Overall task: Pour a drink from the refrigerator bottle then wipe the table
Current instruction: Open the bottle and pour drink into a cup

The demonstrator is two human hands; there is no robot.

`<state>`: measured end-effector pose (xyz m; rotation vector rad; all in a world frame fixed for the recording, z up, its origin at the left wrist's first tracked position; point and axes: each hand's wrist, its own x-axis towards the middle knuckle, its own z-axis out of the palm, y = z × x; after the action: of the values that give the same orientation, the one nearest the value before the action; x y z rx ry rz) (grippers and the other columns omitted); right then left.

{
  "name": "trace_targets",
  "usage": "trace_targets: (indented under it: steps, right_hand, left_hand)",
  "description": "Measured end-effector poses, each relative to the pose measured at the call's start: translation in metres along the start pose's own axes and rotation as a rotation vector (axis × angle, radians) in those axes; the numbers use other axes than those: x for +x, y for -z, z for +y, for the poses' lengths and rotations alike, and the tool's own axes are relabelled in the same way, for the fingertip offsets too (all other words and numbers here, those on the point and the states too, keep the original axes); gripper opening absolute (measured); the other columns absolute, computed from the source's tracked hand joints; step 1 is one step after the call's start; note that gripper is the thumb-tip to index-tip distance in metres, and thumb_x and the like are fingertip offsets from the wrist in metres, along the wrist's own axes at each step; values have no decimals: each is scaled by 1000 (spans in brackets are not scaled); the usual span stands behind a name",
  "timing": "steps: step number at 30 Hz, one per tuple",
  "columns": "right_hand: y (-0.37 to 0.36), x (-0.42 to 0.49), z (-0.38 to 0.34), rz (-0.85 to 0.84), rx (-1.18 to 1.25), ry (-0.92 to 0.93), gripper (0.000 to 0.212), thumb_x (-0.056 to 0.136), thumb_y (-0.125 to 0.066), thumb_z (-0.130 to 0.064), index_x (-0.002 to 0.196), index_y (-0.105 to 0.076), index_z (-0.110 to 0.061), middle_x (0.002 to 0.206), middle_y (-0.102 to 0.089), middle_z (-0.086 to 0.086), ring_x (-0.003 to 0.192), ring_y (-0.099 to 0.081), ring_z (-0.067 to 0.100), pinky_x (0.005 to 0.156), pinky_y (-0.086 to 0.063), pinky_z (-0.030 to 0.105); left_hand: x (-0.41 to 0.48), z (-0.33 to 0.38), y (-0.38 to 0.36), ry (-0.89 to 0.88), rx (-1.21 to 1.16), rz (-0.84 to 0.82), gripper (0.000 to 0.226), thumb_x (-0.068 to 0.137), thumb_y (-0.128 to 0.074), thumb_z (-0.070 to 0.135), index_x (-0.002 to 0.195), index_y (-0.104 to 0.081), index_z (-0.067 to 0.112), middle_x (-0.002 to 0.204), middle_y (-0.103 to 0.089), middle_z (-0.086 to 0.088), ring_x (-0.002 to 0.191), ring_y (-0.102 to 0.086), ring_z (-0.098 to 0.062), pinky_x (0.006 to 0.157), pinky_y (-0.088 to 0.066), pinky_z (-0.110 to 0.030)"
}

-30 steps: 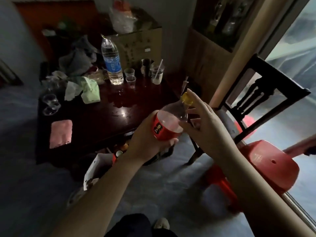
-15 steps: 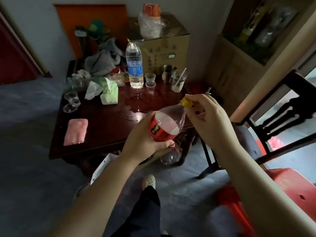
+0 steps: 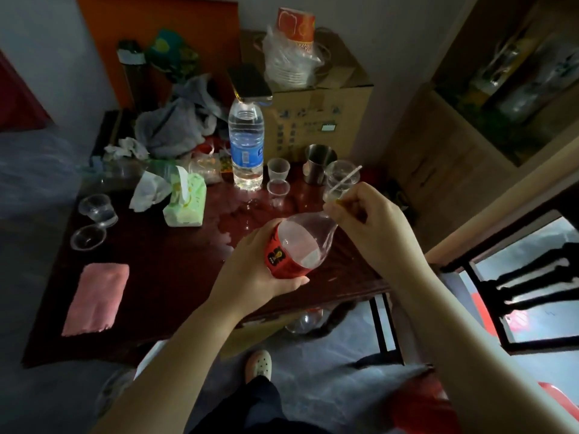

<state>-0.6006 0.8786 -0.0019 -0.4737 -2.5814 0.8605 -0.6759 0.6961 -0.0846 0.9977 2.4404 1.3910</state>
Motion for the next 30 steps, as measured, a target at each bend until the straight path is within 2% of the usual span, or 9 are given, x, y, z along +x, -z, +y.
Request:
trace_targets:
  steps: [9,13,15,17,20,23,26,28,30]
  right_hand:
    - [-41,68,7,4,180,1,24,82,-60,-44,84,-57,-20,67,-56,-4,60,-51,8,55,-40,23]
    - [-49,86,10,-36,250,4,20,86,-60,-38,85,-56,-18,70,-57,-20,60,-50,-1,55,-38,12]
    - [-54,92,10,-56,288,22,18,88,-61,-33,84,-55,-17,71,-56,-24,63,-50,-5,60,-38,9]
    - [-58,96,9,-63,325,64,18,89,-61,-33,86,-56,-16,74,-58,-17,70,-51,-3,72,-40,11]
    - [-61,101,6,-156,352,174,18,88,-58,-39,92,-56,-22,81,-60,-11,70,-54,-1,69,-42,10]
    - [-57,111,7,-255,283,194,20,85,-58,-44,98,-57,-29,90,-62,-29,83,-59,-8,72,-42,6]
    - [-55,119,5,-252,188,167,32,82,-57,-54,104,-58,-30,95,-65,-20,89,-60,-5,75,-48,13]
    - [-56,120,1,-201,107,120,48,75,-49,-67,101,-60,-28,88,-65,-13,81,-60,0,69,-49,22]
    - [-57,119,-2,-128,47,98,46,76,-49,-67,92,-61,-26,76,-63,-12,74,-58,-1,62,-47,24]
  left_hand:
    - [70,-41,18,32,37,-15,88,48,-81,63,125,-43,46,114,-57,28,105,-52,8,84,-42,-14]
    - [88,-48,29,2,37,-52,84,49,-81,62,122,-43,49,111,-55,35,100,-53,13,79,-38,-5]
    - [92,-52,33,18,39,-66,86,48,-82,62,124,-43,47,109,-56,34,100,-53,13,79,-40,-8]
    - [92,-56,40,46,46,-72,88,47,-81,63,125,-43,48,109,-58,31,100,-54,12,80,-43,-15]
    - [90,-60,54,108,-6,-149,90,45,-82,65,123,-38,60,110,-59,31,99,-56,11,81,-46,-21]
    - [87,-56,62,117,18,-132,89,45,-82,62,119,-33,67,112,-53,40,99,-53,17,78,-43,-15]
    - [86,-52,60,86,66,-45,86,48,-82,61,121,-37,59,113,-53,36,102,-50,17,77,-41,-12]
    - [87,-53,60,73,106,-3,88,49,-82,61,126,-40,48,115,-55,29,105,-50,11,83,-43,-15]
    - [88,-54,62,58,165,18,89,50,-81,61,127,-40,44,118,-53,27,108,-48,8,86,-40,-16]
